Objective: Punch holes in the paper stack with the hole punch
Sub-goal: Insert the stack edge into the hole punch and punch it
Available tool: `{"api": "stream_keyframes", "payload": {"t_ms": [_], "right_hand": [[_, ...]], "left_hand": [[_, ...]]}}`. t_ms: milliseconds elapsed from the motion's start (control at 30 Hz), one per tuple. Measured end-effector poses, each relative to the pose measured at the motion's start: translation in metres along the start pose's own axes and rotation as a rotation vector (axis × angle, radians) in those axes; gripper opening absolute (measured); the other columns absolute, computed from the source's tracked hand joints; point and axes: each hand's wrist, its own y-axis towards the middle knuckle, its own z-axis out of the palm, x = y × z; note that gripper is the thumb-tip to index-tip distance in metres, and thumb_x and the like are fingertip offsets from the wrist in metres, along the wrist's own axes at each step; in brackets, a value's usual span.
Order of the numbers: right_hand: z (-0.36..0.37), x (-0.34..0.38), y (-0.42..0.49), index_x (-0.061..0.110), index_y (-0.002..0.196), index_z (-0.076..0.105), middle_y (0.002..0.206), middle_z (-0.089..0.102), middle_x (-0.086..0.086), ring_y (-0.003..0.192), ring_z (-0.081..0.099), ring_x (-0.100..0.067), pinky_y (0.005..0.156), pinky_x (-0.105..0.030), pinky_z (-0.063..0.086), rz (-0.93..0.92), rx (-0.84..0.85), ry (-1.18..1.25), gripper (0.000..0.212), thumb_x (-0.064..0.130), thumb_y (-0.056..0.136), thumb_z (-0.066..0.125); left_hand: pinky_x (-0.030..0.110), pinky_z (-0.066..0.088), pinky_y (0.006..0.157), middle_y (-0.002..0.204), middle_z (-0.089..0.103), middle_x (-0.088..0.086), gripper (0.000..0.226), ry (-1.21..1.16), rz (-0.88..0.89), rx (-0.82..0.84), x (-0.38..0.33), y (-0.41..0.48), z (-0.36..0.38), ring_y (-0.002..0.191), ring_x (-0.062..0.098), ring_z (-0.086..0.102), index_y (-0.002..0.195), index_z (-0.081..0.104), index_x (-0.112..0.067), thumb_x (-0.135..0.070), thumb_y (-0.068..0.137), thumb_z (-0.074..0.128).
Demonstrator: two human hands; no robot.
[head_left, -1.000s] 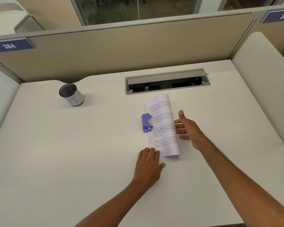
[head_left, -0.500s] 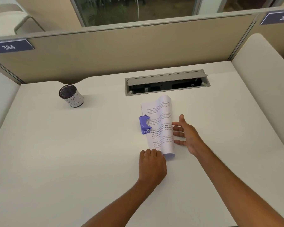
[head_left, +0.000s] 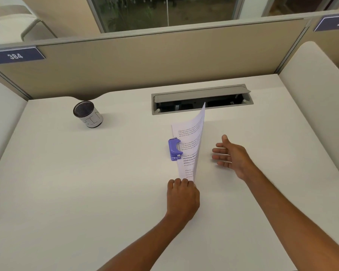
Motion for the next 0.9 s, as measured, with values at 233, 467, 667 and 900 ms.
{"api": "stream_keyframes", "payload": {"t_ms": [233, 467, 667, 900], "right_hand": [[0.004, 0.028, 0.013, 0.023, 0.122, 0.078, 0.110, 0.086, -0.003, 0.098, 0.084, -0.029, 0.084, -0.045, 0.065, 0.025, 0.142, -0.208, 0.083, 0.092, 0.087, 0.049], [0.001, 0.031, 0.027, 0.012, 0.118, 0.077, 0.114, 0.083, -0.010, 0.101, 0.080, -0.031, 0.091, -0.049, 0.065, -0.085, 0.034, -0.483, 0.022, 0.020, 0.098, 0.077], [-0.010, 0.015, 0.028, 0.019, 0.113, 0.080, 0.110, 0.083, -0.002, 0.102, 0.080, -0.029, 0.092, -0.052, 0.065, -0.153, -0.001, -0.434, 0.018, 0.015, 0.096, 0.074], [-0.035, 0.004, 0.015, 0.025, 0.105, 0.081, 0.101, 0.086, 0.008, 0.091, 0.083, -0.019, 0.065, -0.030, 0.062, -0.185, -0.063, -0.310, 0.014, 0.015, 0.095, 0.077]], "left_hand": [[0.040, 0.057, 0.073, 0.077, 0.073, 0.006, 0.018, 0.033, 0.031, -0.019, -0.003, 0.000, -0.005, 0.068, 0.028, 0.064, 0.075, 0.070, -0.015, -0.020, 0.092, 0.065], [0.043, 0.059, 0.087, 0.096, 0.080, 0.006, 0.034, 0.002, 0.031, -0.013, -0.002, -0.003, -0.007, 0.087, 0.029, 0.071, 0.093, 0.078, -0.014, -0.031, 0.107, 0.052], [0.038, 0.051, 0.094, 0.119, 0.076, 0.000, 0.047, -0.141, -0.084, 0.072, 0.004, -0.002, -0.009, 0.111, 0.023, 0.066, 0.112, 0.074, -0.019, -0.045, 0.112, 0.036], [0.035, 0.053, 0.078, 0.102, 0.080, 0.001, 0.026, -0.622, -0.500, 0.042, 0.030, 0.020, -0.028, 0.099, 0.029, 0.073, 0.094, 0.075, -0.017, -0.028, 0.105, 0.054]]}}
